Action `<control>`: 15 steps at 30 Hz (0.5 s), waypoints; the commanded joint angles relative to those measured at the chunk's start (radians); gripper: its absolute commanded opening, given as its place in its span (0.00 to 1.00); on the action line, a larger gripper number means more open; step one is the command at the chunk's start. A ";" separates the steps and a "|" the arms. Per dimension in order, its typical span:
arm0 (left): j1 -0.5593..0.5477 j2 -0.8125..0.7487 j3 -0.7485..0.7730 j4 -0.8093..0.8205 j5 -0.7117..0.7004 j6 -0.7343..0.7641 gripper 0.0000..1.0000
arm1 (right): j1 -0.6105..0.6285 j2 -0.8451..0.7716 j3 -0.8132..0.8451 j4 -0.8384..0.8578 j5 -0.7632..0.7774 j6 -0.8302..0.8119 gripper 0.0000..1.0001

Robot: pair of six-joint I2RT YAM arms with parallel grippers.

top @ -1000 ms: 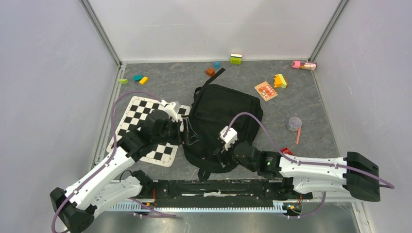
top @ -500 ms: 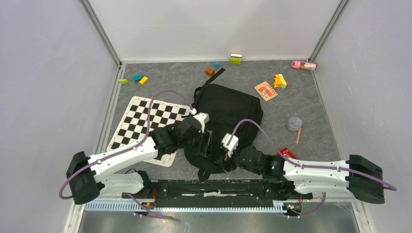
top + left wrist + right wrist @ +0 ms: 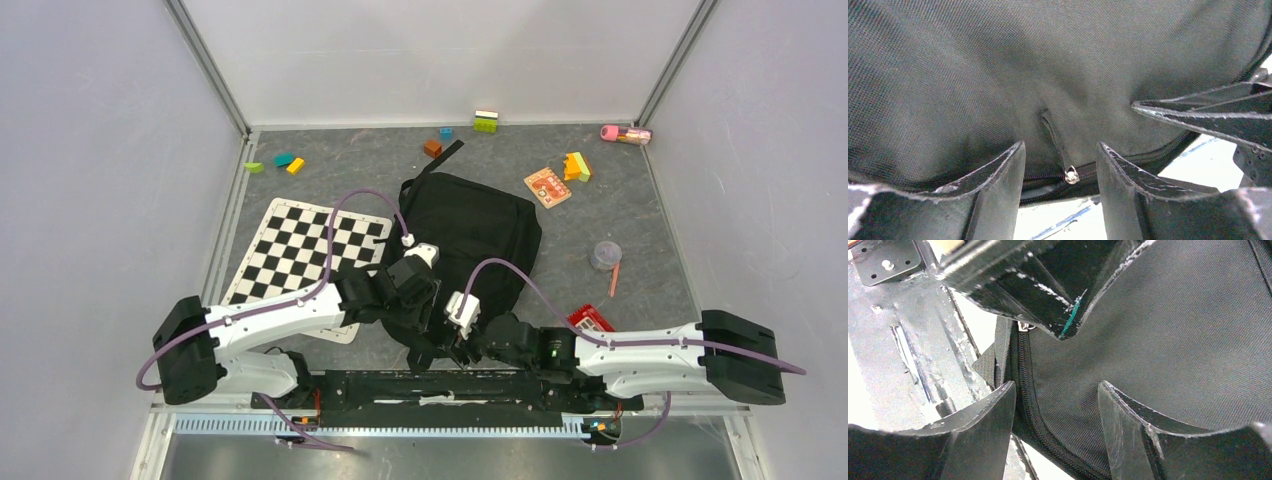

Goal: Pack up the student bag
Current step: Zip the student bag at the center of the board.

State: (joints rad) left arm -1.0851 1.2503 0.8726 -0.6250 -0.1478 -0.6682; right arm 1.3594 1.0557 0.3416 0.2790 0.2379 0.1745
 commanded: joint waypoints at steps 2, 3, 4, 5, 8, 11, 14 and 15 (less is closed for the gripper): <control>-0.008 0.042 -0.024 0.065 -0.059 -0.052 0.58 | 0.026 0.000 -0.007 0.046 -0.010 0.004 0.66; -0.008 0.054 -0.026 0.065 -0.062 -0.055 0.57 | 0.027 -0.001 -0.008 0.045 -0.009 0.004 0.65; -0.009 0.064 -0.028 0.065 -0.063 -0.060 0.56 | 0.029 -0.003 -0.009 0.045 -0.008 0.004 0.65; -0.011 0.071 -0.032 0.065 -0.063 -0.066 0.54 | 0.029 -0.004 -0.010 0.046 -0.006 0.003 0.65; -0.020 0.081 -0.050 0.082 -0.051 -0.082 0.48 | 0.030 -0.005 -0.013 0.046 0.006 0.004 0.65; -0.022 0.076 -0.091 0.134 -0.009 -0.100 0.36 | 0.031 -0.007 -0.018 0.050 0.020 0.006 0.64; -0.022 0.057 -0.117 0.146 -0.007 -0.126 0.11 | 0.032 -0.016 -0.019 0.050 0.027 0.005 0.64; -0.022 0.035 -0.122 0.146 -0.019 -0.134 0.03 | 0.033 -0.020 -0.019 0.046 0.032 0.001 0.63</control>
State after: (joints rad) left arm -1.0966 1.3273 0.7811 -0.5213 -0.1753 -0.7334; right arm 1.3781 1.0573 0.3294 0.2924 0.2565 0.1753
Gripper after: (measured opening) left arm 0.152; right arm 0.637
